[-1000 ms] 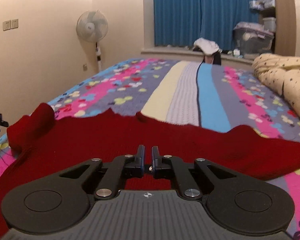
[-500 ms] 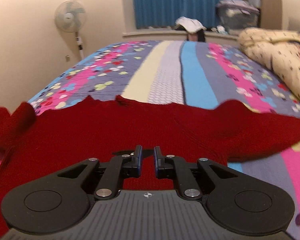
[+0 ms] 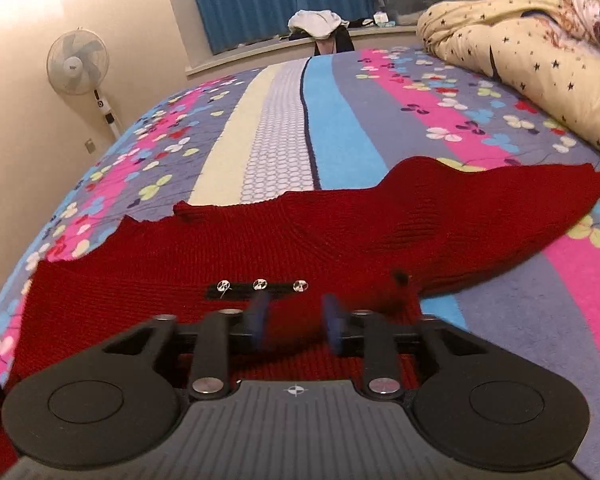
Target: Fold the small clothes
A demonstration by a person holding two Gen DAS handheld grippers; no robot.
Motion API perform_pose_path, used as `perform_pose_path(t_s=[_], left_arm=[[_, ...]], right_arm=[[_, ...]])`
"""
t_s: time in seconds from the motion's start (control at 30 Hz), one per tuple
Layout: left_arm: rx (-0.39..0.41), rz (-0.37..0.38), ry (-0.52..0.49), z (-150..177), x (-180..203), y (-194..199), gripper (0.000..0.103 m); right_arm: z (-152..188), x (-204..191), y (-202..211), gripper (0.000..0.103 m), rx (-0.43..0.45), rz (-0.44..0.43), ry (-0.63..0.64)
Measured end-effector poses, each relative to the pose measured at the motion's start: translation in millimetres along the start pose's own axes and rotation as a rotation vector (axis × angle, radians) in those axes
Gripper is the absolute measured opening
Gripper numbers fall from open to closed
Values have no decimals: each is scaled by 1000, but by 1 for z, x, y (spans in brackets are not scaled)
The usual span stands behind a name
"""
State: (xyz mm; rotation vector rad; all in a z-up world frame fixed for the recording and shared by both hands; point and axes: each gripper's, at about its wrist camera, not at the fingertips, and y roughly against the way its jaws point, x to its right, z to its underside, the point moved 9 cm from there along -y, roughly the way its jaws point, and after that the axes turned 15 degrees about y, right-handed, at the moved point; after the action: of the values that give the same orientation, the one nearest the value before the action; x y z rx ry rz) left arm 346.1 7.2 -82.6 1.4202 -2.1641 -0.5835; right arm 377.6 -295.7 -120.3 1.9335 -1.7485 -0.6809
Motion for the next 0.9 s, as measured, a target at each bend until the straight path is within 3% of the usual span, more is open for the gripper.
perform_pose_path(t_s=[0.07,0.2,0.3,0.37,0.5,0.57,0.6,0.63,0.8,0.9], left_arm=[[-11,-60,54,-5,-24,9,39],[27,-189,267,-7,-94,13,39],[-43,-332,392,6,-142,1,38],[-16,-321,462,0,-160,-2,38],[-42,-334,508,-1,-182,-18,38],[-34,-318,512,-5,-187,-26,38],[-28,-310,507,-6,-184,-29,38],[-16,-301,501,-9,-181,-32,39],[14,-289,495,-11,-171,-60,46],[12,-309,506,-11,-177,-80,58]], right_arm=[[0,5,-2,41,-11,-20,-44],[7,19,-8,42,-61,-19,-140],[19,27,-14,42,-109,-25,-236],[28,31,-18,42,-143,-12,-278],[34,34,-24,42,-158,-5,-318],[33,33,-26,28,-145,7,-309],[31,33,-27,15,-134,14,-305],[28,33,-27,12,-120,17,-304],[3,24,-15,10,4,-27,-236],[-5,21,-12,10,33,-31,-192]])
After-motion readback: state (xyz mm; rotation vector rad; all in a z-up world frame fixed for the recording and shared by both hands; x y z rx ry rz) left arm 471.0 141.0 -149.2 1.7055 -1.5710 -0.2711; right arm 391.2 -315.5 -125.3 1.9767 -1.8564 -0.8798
